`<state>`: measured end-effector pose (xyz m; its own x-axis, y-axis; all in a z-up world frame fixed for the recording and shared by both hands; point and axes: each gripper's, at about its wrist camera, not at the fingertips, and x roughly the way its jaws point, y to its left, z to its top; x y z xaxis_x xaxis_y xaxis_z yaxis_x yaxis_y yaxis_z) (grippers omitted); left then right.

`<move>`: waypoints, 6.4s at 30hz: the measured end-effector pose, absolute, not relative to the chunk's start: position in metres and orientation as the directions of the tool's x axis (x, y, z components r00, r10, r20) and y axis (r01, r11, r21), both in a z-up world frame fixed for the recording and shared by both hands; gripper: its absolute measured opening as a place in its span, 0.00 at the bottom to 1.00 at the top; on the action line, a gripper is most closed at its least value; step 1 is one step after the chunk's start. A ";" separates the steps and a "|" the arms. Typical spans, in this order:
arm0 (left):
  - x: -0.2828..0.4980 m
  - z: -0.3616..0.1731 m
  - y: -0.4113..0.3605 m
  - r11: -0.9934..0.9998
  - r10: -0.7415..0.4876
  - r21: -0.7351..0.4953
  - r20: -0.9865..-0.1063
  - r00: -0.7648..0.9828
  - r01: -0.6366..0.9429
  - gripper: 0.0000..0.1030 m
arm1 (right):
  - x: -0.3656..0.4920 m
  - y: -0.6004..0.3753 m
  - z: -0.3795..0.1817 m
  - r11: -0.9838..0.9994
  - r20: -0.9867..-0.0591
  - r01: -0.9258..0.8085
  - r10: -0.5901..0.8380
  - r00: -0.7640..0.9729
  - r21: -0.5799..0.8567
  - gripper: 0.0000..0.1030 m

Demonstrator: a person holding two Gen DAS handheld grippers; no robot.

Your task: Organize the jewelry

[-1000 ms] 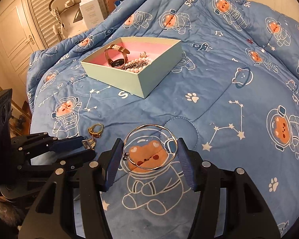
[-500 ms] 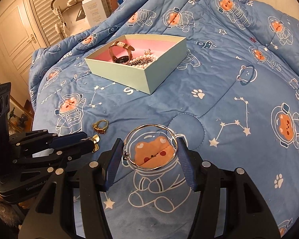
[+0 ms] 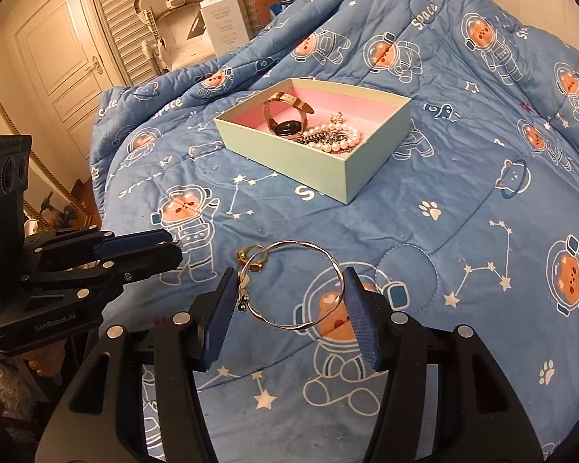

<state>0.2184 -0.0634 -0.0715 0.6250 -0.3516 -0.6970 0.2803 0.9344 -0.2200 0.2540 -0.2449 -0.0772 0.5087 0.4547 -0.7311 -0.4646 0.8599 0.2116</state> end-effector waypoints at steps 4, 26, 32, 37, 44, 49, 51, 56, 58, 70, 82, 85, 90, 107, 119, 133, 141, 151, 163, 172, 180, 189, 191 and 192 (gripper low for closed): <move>0.229 -0.061 -0.055 0.934 -0.354 -0.223 -0.688 0.634 0.279 0.19 | 0.262 -0.238 -0.067 0.840 -0.720 -0.490 0.488 0.493 0.233 0.54; 0.330 -0.025 -0.033 0.925 -0.370 -0.212 -0.685 0.627 0.314 0.19 | 0.353 -0.214 -0.027 0.806 -0.727 -0.567 0.491 0.481 0.170 0.54; 0.356 -0.036 -0.034 0.924 -0.372 -0.225 -0.720 0.586 0.311 0.19 | 0.372 -0.206 -0.033 0.809 -0.749 -0.571 0.464 0.473 0.141 0.54; 0.376 -0.044 -0.036 0.925 -0.367 -0.231 -0.743 0.559 0.301 0.19 | 0.389 -0.200 -0.038 0.812 -0.768 -0.571 0.439 0.466 0.118 0.54; 0.410 -0.061 -0.044 0.930 -0.351 -0.233 -0.799 0.489 0.286 0.19 | 0.420 -0.189 -0.056 0.811 -0.816 -0.580 0.386 0.431 0.078 0.54; 0.431 -0.073 -0.042 0.929 -0.360 -0.273 -0.828 0.429 0.251 0.19 | 0.438 -0.182 -0.064 0.806 -0.838 -0.589 0.358 0.411 0.055 0.54; 0.435 -0.076 -0.043 0.931 -0.353 -0.269 -0.835 0.422 0.246 0.19 | 0.441 -0.178 -0.066 0.800 -0.845 -0.599 0.351 0.404 0.045 0.54; 0.439 -0.082 -0.048 0.936 -0.335 -0.251 -0.851 0.405 0.247 0.19 | 0.447 -0.167 -0.073 0.778 -0.863 -0.627 0.338 0.375 0.032 0.54; 0.440 -0.083 -0.051 0.938 -0.328 -0.242 -0.855 0.403 0.249 0.19 | 0.449 -0.164 -0.077 0.776 -0.871 -0.630 0.329 0.366 0.028 0.54; 0.450 -0.091 -0.054 0.951 -0.292 -0.220 -0.872 0.393 0.217 0.19 | 0.464 -0.161 -0.095 0.784 -0.894 -0.621 0.293 0.339 0.021 0.54; 0.453 -0.088 -0.052 0.957 -0.279 -0.215 -0.867 0.412 0.196 0.39 | 0.471 -0.160 -0.096 0.793 -0.890 -0.610 0.274 0.365 -0.007 0.64; 0.451 -0.086 -0.049 0.954 -0.294 -0.231 -0.858 0.422 0.193 0.39 | 0.469 -0.162 -0.094 0.791 -0.884 -0.611 0.273 0.378 -0.017 0.64; 0.443 -0.076 -0.045 0.946 -0.320 -0.258 -0.838 0.442 0.194 0.47 | 0.463 -0.168 -0.088 0.794 -0.871 -0.607 0.285 0.400 -0.019 0.66; 0.336 -0.056 0.001 0.923 -0.356 -0.367 -0.688 0.633 0.120 0.93 | 0.365 -0.225 -0.056 0.858 -0.740 -0.498 0.414 0.530 0.123 0.83; 0.255 -0.087 0.012 0.922 -0.331 -0.380 -0.677 0.657 0.074 0.93 | 0.276 -0.224 -0.089 0.840 -0.750 -0.525 0.434 0.499 0.136 0.76; 0.211 -0.095 -0.036 0.969 -0.244 -0.156 -0.698 0.674 0.189 0.93 | 0.243 -0.197 -0.119 0.806 -0.774 -0.575 0.452 0.444 0.141 0.44; 0.210 -0.095 -0.037 0.970 -0.239 -0.147 -0.713 0.659 0.192 0.78 | 0.246 -0.197 -0.122 0.804 -0.774 -0.580 0.449 0.447 0.132 0.20; 0.213 -0.095 -0.050 0.956 -0.286 -0.167 -0.718 0.634 0.242 0.59 | 0.238 -0.207 -0.120 0.809 -0.775 -0.572 0.446 0.448 0.135 0.14; 0.231 -0.113 -0.101 0.930 -0.319 -0.136 -0.762 0.563 0.343 0.38 | 0.231 -0.264 -0.117 0.886 -0.789 -0.427 0.388 0.476 0.178 0.14; 0.239 -0.117 -0.111 0.939 -0.283 -0.100 -0.770 0.572 0.329 0.17 | 0.232 -0.267 -0.120 0.890 -0.787 -0.410 0.395 0.474 0.200 0.14; 0.235 -0.115 -0.103 0.940 -0.299 -0.131 -0.757 0.581 0.315 0.13 | 0.231 -0.263 -0.120 0.887 -0.787 -0.417 0.399 0.470 0.200 0.14; 0.221 -0.109 -0.087 0.940 -0.323 -0.179 -0.744 0.585 0.291 0.13 | 0.229 -0.259 -0.116 0.879 -0.780 -0.430 0.412 0.470 0.205 0.14; 0.217 -0.107 -0.082 0.941 -0.323 -0.185 -0.741 0.589 0.283 0.13 | 0.229 -0.256 -0.113 0.875 -0.775 -0.436 0.421 0.470 0.211 0.14; 0.216 -0.105 -0.080 0.941 -0.324 -0.189 -0.740 0.590 0.280 0.13 | 0.229 -0.255 -0.112 0.872 -0.773 -0.441 0.427 0.469 0.214 0.14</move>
